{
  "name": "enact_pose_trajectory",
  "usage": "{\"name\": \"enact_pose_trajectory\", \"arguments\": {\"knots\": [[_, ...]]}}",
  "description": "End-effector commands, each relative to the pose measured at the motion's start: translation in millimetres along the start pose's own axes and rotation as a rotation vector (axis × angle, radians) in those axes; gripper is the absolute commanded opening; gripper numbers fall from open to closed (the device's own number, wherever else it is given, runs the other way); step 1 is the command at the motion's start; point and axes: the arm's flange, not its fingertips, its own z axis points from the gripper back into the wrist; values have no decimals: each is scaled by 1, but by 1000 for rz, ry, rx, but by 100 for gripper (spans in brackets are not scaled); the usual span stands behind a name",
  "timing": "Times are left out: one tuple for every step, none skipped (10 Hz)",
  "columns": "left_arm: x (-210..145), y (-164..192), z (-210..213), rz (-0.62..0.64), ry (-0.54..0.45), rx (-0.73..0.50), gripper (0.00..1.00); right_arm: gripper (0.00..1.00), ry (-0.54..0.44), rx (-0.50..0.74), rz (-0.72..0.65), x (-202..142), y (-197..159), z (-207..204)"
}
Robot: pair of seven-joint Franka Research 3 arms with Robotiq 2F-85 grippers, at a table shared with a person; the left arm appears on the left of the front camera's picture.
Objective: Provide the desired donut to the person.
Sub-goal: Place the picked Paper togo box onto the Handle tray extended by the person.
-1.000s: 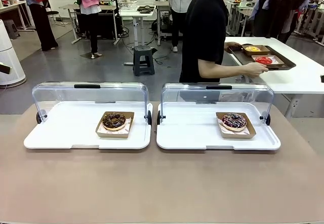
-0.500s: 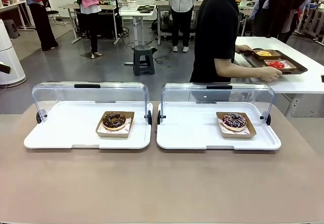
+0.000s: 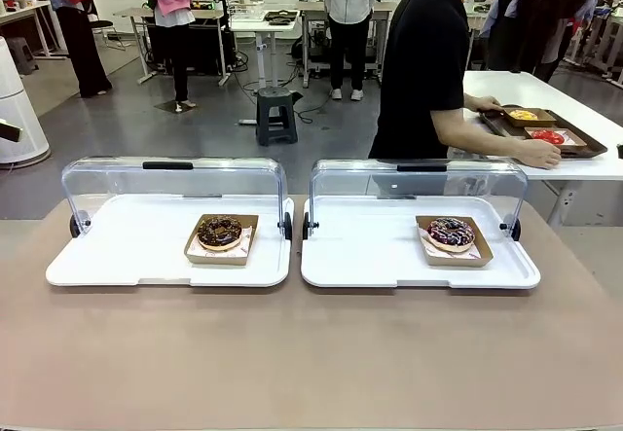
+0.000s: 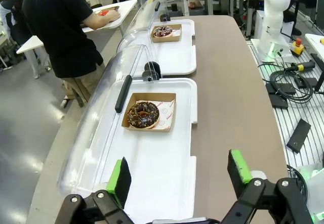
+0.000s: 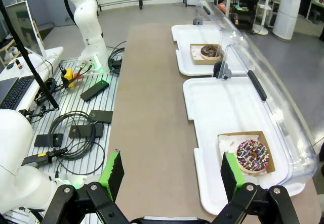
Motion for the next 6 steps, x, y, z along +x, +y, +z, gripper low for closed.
{"name": "enact_pose_trajectory", "arguments": {"knots": [[2,-1,1,-10,-5,12,100,100,-20,-3,13,0,0,-1],[2,-1,1,-10,-5,12,100,100,-20,-3,13,0,0,-1],[2,-1,1,-10,-5,12,100,100,-20,-3,13,0,0,-1],[2,-1,1,-10,-5,12,100,100,-20,-3,13,0,0,-1],[2,-1,1,-10,-5,12,100,100,-20,-3,13,0,0,-1],[2,-1,1,-10,-5,12,100,100,-20,-3,13,0,0,-1]]}}
